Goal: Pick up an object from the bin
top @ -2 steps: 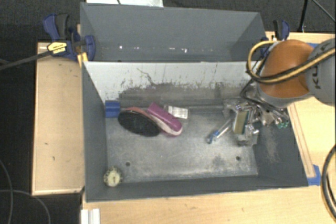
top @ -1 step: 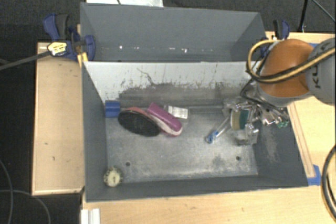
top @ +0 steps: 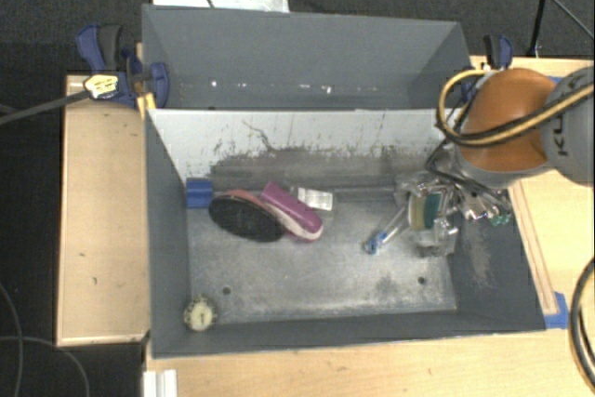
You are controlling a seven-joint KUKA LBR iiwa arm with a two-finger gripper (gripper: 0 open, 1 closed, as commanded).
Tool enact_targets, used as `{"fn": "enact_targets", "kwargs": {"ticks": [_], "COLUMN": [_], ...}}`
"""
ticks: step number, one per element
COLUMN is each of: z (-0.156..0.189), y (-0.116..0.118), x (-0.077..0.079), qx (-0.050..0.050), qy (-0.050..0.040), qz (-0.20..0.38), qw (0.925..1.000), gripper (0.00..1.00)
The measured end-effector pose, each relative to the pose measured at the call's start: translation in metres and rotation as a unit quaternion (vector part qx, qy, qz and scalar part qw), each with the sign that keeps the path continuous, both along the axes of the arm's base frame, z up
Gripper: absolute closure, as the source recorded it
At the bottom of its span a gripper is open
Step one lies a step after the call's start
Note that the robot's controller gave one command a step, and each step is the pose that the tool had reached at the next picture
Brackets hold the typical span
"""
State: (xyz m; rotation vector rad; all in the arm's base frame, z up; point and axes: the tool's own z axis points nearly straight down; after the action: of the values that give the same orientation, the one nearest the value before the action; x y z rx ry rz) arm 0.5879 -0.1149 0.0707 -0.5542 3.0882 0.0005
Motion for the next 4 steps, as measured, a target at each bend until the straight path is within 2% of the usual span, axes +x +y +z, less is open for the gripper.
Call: {"fn": "enact_targets", "kwargs": {"ticks": [2, 3, 4], "z": [0.002, 0.002, 0.029], "y": [0.0, 0.0, 0.001], "x": [0.002, 0.002, 0.003], "qx": [0.0, 0.0, -0.001], "qy": [-0.0024, -0.0022, -0.0011], "qz": [0.0, 0.001, 0.001], "qw": [1.0, 1.0, 1.0], "gripper": [0.0, 1.0, 1.0]}}
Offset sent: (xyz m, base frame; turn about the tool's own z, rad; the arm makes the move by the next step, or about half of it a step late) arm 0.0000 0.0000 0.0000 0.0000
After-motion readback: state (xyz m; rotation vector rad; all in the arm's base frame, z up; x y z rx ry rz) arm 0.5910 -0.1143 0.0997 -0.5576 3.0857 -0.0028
